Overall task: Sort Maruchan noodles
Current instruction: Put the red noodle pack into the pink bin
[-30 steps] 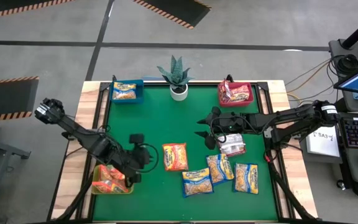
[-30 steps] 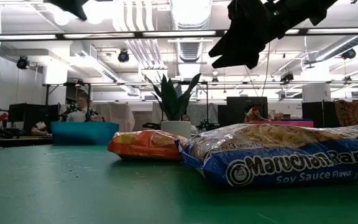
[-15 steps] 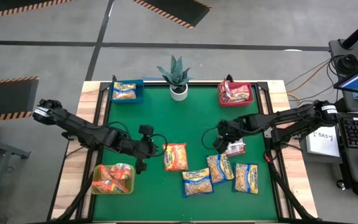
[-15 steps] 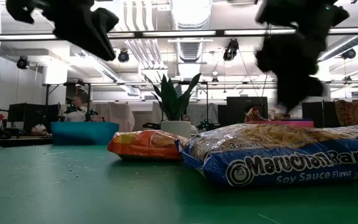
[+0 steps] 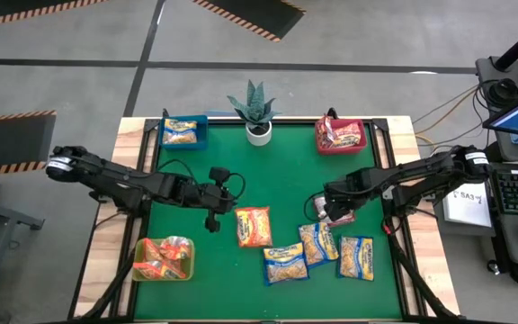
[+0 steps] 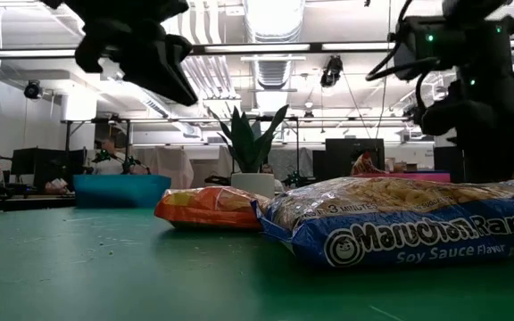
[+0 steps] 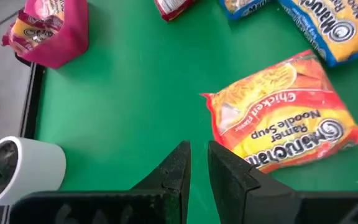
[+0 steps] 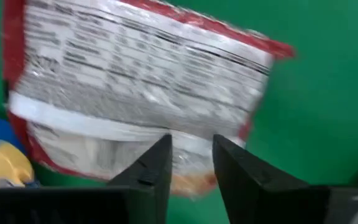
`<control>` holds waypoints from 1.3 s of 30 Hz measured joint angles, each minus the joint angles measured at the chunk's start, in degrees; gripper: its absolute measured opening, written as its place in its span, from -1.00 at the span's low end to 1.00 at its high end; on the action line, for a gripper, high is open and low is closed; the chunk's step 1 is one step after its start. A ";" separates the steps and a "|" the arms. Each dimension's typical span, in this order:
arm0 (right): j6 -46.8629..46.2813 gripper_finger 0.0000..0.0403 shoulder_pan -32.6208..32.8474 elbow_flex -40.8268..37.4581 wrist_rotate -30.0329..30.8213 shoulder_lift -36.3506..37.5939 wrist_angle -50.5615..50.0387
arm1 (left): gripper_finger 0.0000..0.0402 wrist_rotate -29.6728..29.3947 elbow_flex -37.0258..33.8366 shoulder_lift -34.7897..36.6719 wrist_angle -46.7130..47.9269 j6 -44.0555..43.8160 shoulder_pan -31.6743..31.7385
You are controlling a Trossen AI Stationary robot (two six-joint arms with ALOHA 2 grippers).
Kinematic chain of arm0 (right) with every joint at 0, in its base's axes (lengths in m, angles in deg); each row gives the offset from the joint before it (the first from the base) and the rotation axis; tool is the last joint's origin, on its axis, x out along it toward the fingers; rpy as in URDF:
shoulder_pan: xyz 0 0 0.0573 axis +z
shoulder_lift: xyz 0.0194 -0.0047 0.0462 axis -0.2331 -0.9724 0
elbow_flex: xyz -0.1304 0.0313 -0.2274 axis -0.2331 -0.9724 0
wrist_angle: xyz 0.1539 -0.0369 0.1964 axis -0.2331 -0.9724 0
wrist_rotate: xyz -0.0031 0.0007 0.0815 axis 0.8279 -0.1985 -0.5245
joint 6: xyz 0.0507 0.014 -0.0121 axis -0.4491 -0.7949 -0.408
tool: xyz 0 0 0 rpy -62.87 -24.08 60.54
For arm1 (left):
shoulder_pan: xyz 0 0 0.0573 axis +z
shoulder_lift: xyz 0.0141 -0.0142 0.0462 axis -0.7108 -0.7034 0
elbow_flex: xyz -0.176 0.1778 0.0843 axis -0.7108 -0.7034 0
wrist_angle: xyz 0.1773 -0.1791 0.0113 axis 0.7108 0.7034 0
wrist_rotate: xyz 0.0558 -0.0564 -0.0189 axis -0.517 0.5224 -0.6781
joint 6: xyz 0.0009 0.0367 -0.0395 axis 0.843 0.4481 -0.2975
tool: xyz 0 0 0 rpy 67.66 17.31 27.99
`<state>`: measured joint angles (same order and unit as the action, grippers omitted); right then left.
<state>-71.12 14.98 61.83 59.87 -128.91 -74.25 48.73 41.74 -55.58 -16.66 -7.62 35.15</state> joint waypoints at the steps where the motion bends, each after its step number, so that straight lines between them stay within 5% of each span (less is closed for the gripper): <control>1: 0.03 -0.54 0.00 -0.98 0.03 -0.02 2.84 | -0.81 0.02 -0.27 0.00 -0.47 0.50 0.22; 7: 7.83 -0.74 0.00 -5.72 9.74 -0.02 37.02 | -0.81 0.01 -1.42 -0.28 -4.55 0.80 1.57; 11: 17.83 -0.80 -0.35 -5.56 9.42 0.92 52.56 | -0.81 0.36 -2.44 -0.50 -8.94 1.04 2.34; 21: 18.50 -0.81 -4.33 -3.43 7.68 5.27 35.45 | -0.81 7.98 -8.30 -4.92 -34.34 0.54 3.39; 29: 18.43 -0.81 -6.76 -4.18 7.55 5.29 28.89 | -0.81 8.20 -3.70 -16.84 -37.04 0.58 5.43; 39: 19.74 -0.81 -8.64 -5.57 7.68 5.27 29.15 | -0.81 15.39 4.14 -34.99 -44.86 0.50 9.22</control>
<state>-51.38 6.34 56.26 67.55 -123.63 -45.10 64.12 45.88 -90.57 -61.52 -7.12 44.37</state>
